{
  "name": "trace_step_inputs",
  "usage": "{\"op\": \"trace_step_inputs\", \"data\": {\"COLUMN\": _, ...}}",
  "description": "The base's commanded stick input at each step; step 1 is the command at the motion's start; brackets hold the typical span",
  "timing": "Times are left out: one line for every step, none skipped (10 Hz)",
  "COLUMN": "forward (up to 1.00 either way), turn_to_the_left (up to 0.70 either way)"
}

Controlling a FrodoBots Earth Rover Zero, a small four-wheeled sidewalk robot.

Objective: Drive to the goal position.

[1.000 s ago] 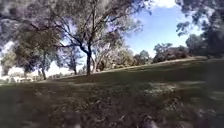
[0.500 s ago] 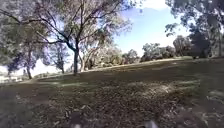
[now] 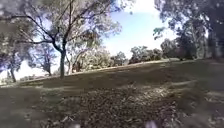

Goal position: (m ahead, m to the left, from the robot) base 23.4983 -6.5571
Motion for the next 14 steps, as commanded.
{"op": "trace_step_inputs", "data": {"forward": 0.7, "turn_to_the_left": -0.35}}
{"op": "trace_step_inputs", "data": {"forward": 0.7, "turn_to_the_left": -0.35}}
{"op": "trace_step_inputs", "data": {"forward": 0.7, "turn_to_the_left": -0.35}}
{"op": "trace_step_inputs", "data": {"forward": 0.7, "turn_to_the_left": -0.35}}
{"op": "trace_step_inputs", "data": {"forward": 0.7, "turn_to_the_left": -0.35}}
{"op": "trace_step_inputs", "data": {"forward": 0.7, "turn_to_the_left": -0.35}}
{"op": "trace_step_inputs", "data": {"forward": 0.7, "turn_to_the_left": -0.35}}
{"op": "trace_step_inputs", "data": {"forward": 0.7, "turn_to_the_left": -0.35}}
{"op": "trace_step_inputs", "data": {"forward": 0.7, "turn_to_the_left": -0.34}}
{"op": "trace_step_inputs", "data": {"forward": 0.7, "turn_to_the_left": -0.17}}
{"op": "trace_step_inputs", "data": {"forward": 0.7, "turn_to_the_left": 0.0}}
{"op": "trace_step_inputs", "data": {"forward": 0.7, "turn_to_the_left": 0.0}}
{"op": "trace_step_inputs", "data": {"forward": 0.7, "turn_to_the_left": 0.0}}
{"op": "trace_step_inputs", "data": {"forward": 0.7, "turn_to_the_left": 0.0}}
